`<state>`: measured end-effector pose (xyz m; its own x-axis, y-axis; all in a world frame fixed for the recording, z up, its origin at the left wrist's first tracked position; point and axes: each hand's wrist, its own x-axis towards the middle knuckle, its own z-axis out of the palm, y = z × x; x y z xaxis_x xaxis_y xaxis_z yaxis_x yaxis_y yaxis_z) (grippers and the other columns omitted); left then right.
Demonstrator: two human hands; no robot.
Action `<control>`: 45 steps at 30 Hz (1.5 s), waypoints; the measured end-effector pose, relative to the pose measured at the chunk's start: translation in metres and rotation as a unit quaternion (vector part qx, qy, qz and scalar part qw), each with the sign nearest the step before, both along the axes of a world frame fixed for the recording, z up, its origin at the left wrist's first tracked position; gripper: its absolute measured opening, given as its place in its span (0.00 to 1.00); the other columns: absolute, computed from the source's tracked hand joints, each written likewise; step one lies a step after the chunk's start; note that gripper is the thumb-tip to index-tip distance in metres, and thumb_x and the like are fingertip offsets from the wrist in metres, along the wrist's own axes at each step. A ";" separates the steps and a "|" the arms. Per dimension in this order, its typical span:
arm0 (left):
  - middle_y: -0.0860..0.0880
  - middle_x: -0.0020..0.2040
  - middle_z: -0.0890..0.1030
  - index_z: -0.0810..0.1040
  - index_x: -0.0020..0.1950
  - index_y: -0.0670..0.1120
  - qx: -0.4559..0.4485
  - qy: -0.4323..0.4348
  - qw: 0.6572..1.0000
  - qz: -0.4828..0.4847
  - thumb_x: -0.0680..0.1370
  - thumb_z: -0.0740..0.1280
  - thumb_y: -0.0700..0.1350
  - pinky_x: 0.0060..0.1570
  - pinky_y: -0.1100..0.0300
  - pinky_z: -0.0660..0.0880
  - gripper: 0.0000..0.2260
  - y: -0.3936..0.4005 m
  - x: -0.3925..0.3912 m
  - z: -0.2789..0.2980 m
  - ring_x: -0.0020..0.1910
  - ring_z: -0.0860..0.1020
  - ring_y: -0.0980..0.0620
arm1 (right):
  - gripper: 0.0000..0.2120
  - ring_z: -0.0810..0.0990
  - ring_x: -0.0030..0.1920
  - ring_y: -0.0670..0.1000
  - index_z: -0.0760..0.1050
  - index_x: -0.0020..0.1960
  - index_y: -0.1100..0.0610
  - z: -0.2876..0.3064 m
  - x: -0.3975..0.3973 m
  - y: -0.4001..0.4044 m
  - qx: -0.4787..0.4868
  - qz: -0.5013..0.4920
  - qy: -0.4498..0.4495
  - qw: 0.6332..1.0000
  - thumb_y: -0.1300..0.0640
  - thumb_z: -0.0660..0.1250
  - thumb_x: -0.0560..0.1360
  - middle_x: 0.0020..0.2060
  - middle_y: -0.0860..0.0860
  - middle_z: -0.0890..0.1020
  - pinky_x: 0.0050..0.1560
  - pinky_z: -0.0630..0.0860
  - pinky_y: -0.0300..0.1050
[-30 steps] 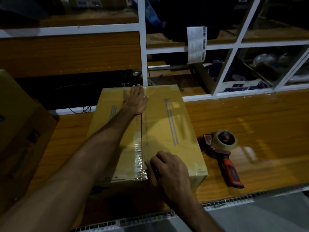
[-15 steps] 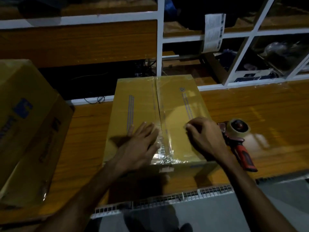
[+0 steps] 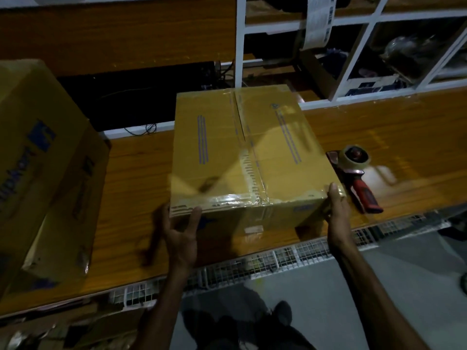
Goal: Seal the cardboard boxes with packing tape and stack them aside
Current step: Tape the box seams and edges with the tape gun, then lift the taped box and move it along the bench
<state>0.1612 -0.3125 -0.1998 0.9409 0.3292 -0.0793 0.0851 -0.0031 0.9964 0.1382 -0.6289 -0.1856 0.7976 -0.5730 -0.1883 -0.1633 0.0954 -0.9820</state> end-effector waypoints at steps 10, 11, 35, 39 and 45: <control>0.53 0.48 0.84 0.82 0.47 0.49 -0.085 0.032 0.992 0.082 0.70 0.80 0.60 0.58 0.40 0.78 0.18 -0.012 -0.026 0.021 0.49 0.82 0.54 | 0.55 0.78 0.70 0.54 0.67 0.81 0.57 0.012 -0.012 -0.001 0.065 0.003 -0.025 0.998 0.25 0.76 0.65 0.71 0.52 0.80 0.70 0.77 0.59; 0.51 0.47 0.84 0.83 0.46 0.49 -0.096 0.017 0.991 0.090 0.67 0.80 0.61 0.57 0.38 0.78 0.18 -0.012 -0.035 0.024 0.48 0.82 0.51 | 0.47 0.81 0.67 0.52 0.70 0.79 0.56 0.021 -0.018 0.001 0.061 0.015 -0.038 0.997 0.31 0.77 0.70 0.67 0.49 0.82 0.63 0.80 0.53; 0.61 0.55 0.79 0.76 0.57 0.60 -0.063 -0.065 0.988 -0.127 0.77 0.75 0.54 0.47 0.61 0.79 0.12 -0.363 -0.105 0.145 0.49 0.82 0.63 | 0.31 0.85 0.59 0.54 0.82 0.66 0.50 0.087 -0.179 -0.328 0.055 -0.185 -0.137 0.972 0.31 0.73 0.71 0.59 0.48 0.86 0.58 0.83 0.56; 0.51 0.66 0.80 0.76 0.66 0.55 -0.100 -0.037 0.978 -0.176 0.69 0.80 0.64 0.61 0.47 0.80 0.30 -0.446 -0.086 0.124 0.62 0.81 0.49 | 0.20 0.82 0.55 0.54 0.80 0.63 0.52 0.091 -0.178 -0.415 0.018 -0.222 -0.108 0.969 0.39 0.71 0.80 0.50 0.42 0.81 0.49 0.77 0.46; 0.50 0.77 0.71 0.68 0.80 0.52 -0.109 0.033 0.973 -0.200 0.62 0.79 0.73 0.71 0.43 0.72 0.52 -0.541 -0.063 0.075 0.74 0.73 0.44 | 0.25 0.80 0.61 0.58 0.82 0.59 0.51 0.080 -0.147 -0.515 -0.031 -0.247 -0.074 0.966 0.34 0.73 0.72 0.57 0.50 0.82 0.53 0.75 0.51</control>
<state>0.0986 -0.8533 -0.1250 0.9807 -0.0933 -0.1718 0.1852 0.1617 0.9693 -0.0085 -1.1441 -0.1054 0.4401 -0.8967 -0.0472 0.0293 0.0669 -0.9973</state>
